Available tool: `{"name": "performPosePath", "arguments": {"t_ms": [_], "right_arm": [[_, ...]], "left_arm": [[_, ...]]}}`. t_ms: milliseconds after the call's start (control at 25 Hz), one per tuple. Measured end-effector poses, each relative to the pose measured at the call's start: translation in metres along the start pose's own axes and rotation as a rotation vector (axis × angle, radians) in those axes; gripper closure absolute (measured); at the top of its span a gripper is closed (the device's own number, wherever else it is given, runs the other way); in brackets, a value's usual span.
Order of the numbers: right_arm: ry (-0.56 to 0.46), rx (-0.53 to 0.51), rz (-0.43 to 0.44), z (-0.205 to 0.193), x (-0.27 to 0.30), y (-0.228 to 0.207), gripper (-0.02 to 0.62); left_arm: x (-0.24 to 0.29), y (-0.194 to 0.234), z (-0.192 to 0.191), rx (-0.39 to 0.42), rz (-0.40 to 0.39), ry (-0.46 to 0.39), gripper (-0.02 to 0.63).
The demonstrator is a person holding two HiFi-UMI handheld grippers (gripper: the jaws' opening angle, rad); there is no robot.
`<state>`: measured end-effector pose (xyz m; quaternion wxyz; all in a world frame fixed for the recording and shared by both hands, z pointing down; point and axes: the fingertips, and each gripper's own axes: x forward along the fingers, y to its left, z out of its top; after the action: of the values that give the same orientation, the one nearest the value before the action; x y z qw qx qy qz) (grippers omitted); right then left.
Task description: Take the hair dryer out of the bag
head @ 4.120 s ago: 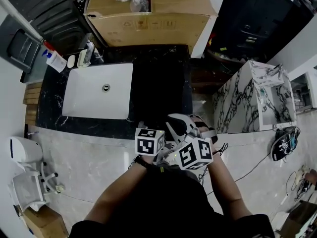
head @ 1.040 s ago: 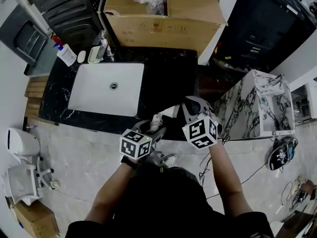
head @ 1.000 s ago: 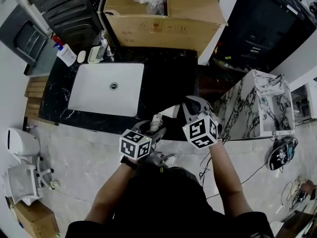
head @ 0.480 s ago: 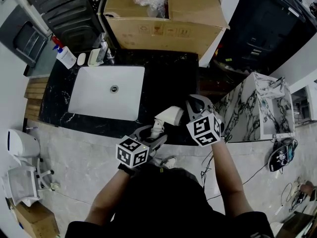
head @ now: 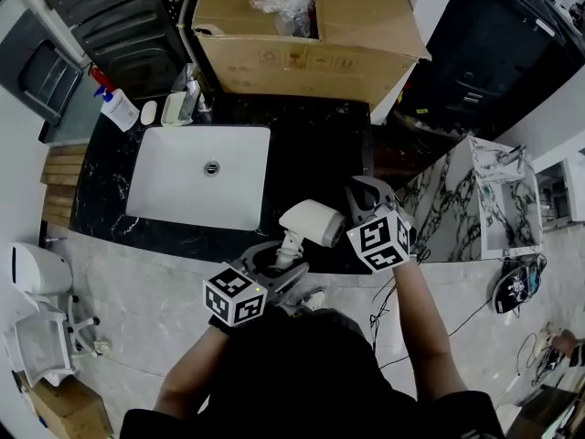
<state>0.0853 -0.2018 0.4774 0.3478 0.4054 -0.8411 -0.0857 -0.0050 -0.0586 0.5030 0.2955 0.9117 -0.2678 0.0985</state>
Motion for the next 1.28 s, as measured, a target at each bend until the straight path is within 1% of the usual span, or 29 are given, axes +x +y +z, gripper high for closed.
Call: {"name": "performPosePath", "arguments": {"t_ms": [160,400,480,560,680,880,1000,1160,1280], "right_arm": [[0.000,0.038,-0.009,0.006,0.006,-0.005,0.561],[0.005,0.034,-0.016,0.014,0.011,-0.010,0.561],[-0.005,0.066,-0.013,0.015,0.012,-0.012,0.561],[-0.006,0.092,-0.014,0.014,0.013,-0.014,0.561],[0.019,0.088,-0.025,0.011,0.015,-0.014,0.561],[0.040,0.113,-0.039,0.005,0.021,-0.011,0.561],[0.070,0.106,-0.060,0.000,0.021,-0.016,0.562],[0.076,0.116,-0.065,-0.004,0.019,-0.010,0.562],[0.100,0.071,-0.064,-0.007,0.011,0.001,0.561]], "left_arm": [[-0.006,-0.005,0.003,0.001,-0.050,0.005,0.365],[-0.015,-0.004,0.005,-0.009,-0.108,0.005,0.365],[-0.018,-0.004,0.005,-0.001,-0.121,0.009,0.365],[-0.020,-0.004,0.004,0.001,-0.132,0.014,0.365],[-0.023,-0.006,0.003,0.006,-0.151,0.016,0.365],[-0.028,-0.016,0.004,0.020,-0.186,0.011,0.365],[-0.035,-0.020,0.008,0.019,-0.196,-0.007,0.365],[-0.046,-0.021,0.016,0.022,-0.189,-0.035,0.365],[-0.055,-0.019,0.026,0.008,-0.184,-0.070,0.365]]}}
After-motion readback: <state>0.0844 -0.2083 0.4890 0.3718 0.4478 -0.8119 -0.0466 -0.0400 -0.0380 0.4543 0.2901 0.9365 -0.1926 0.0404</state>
